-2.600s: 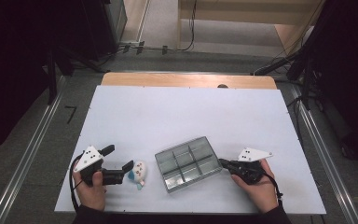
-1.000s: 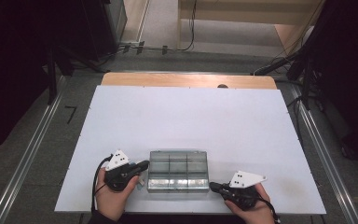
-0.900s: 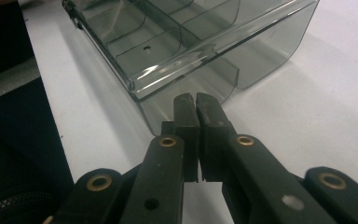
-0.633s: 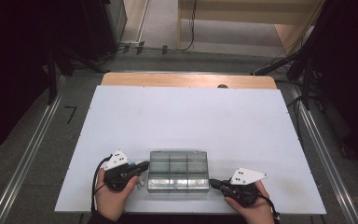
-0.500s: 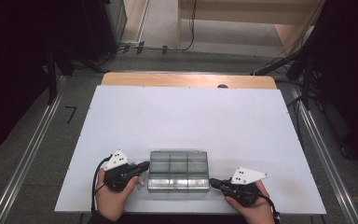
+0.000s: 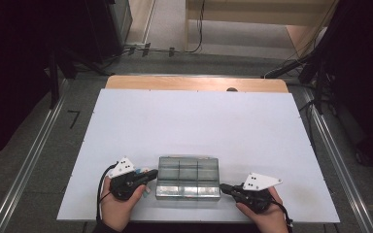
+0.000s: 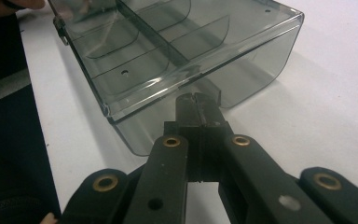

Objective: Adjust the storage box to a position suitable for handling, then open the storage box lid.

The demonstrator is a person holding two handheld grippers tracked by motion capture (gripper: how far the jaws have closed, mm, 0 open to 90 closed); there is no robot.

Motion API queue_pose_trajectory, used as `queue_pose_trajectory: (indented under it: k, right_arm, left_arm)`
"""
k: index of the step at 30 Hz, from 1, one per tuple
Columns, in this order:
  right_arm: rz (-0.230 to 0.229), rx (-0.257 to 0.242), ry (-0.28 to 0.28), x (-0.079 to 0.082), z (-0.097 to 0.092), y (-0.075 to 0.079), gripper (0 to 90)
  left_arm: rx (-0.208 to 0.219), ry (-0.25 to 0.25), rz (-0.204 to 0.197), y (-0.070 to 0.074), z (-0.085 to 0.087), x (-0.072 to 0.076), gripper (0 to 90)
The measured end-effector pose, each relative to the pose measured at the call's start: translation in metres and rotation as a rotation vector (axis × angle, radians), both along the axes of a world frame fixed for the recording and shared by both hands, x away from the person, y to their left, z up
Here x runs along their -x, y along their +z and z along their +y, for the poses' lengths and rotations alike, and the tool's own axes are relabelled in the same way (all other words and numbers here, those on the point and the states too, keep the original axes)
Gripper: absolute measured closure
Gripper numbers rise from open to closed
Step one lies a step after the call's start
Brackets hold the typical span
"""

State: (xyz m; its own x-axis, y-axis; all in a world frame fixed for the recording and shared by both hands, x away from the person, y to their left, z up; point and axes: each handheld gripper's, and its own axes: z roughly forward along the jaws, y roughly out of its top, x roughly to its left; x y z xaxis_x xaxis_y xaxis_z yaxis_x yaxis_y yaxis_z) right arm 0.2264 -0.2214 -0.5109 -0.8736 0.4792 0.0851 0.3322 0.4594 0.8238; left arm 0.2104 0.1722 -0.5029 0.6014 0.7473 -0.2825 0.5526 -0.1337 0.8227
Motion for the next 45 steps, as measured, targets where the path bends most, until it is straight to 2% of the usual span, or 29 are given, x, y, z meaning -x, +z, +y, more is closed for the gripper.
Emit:
queue_pose_trajectory:
  k: [14, 18, 26, 37, 41, 45]
  right_arm:
    - [-0.009, 0.000, 0.004, -0.001, -0.001, 0.002, 88.1]
    - [-0.015, 0.020, 0.006, 0.000, 0.000, 0.002, 88.2]
    - [-0.016, 0.014, 0.007, 0.001, 0.000, 0.003, 88.2]
    - [-0.012, 0.010, 0.007, 0.002, -0.001, 0.004, 88.2]
    - [-0.015, -0.032, 0.019, 0.002, -0.002, 0.006, 88.2]
    - [-0.021, -0.031, 0.019, 0.003, -0.002, 0.007, 88.2]
  left_arm:
    - [-0.005, -0.022, 0.014, 0.000, 0.001, 0.006, 89.3]
    - [-0.021, -0.042, 0.025, 0.000, 0.001, 0.009, 89.3]
    - [-0.036, -0.075, 0.045, -0.001, 0.002, 0.015, 89.2]
    - [-0.018, -0.102, 0.049, -0.002, 0.005, 0.019, 89.3]
    - [0.011, -0.114, 0.038, 0.000, 0.005, 0.020, 89.4]
    - [0.011, -0.111, 0.033, 0.000, 0.005, 0.021, 89.4]
